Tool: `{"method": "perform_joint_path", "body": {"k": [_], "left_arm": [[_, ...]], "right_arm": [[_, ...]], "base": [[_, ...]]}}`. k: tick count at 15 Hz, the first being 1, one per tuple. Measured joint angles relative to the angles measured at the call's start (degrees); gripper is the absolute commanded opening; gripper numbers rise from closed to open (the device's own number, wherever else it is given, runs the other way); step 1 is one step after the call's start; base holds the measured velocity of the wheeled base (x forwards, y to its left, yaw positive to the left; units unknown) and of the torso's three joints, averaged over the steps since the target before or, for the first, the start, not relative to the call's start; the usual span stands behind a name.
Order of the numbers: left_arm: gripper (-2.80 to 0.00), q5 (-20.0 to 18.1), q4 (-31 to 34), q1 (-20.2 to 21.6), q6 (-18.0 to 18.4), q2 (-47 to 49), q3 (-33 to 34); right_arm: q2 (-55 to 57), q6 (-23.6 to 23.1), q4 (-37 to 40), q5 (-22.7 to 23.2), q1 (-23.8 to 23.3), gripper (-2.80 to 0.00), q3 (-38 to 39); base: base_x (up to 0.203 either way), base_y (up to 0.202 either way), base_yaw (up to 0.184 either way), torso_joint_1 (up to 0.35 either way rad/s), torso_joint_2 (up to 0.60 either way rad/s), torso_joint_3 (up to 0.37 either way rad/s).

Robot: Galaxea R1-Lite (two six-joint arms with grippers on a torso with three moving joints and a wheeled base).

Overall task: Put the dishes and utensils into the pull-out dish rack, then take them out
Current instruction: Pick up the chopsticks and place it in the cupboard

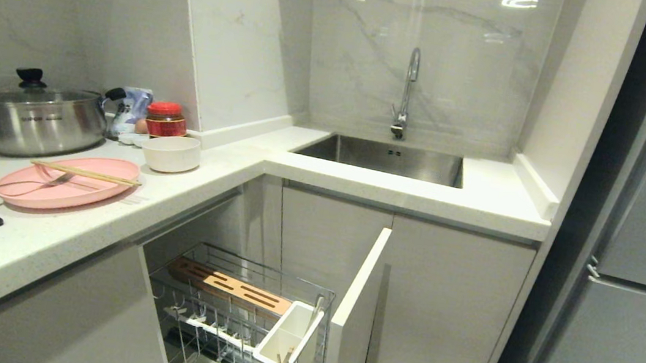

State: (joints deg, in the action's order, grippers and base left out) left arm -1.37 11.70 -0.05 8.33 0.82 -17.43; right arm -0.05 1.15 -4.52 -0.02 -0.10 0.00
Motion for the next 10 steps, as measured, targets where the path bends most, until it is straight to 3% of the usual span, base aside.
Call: {"method": "perform_joint_path", "body": {"k": [3,5,10], "left_arm": [[-2.8,-0.67,-11.15,0.07,0.04,-0.69,14.12],[-2.8,-1.17,-12.22,0.12,-2.11,-0.77,16.66],[-2.8,-1.0,-12.57,0.12,-2.06,-0.8,17.4]], "right_arm": [[0.0,-0.02,-0.01,0.0,0.0,-2.8,0.0],[0.0,0.0,-0.01,0.02,0.0,-2.8,0.0],[0.0,-0.02,-0.01,0.0,0.0,-2.8,0.0]], "base": [[0.0,0.0,0.0,0.0,0.0,0.0],[0.0,0.0,0.0,0.0,0.0,0.0],[0.0,0.0,0.0,0.0,0.0,0.0]]}}
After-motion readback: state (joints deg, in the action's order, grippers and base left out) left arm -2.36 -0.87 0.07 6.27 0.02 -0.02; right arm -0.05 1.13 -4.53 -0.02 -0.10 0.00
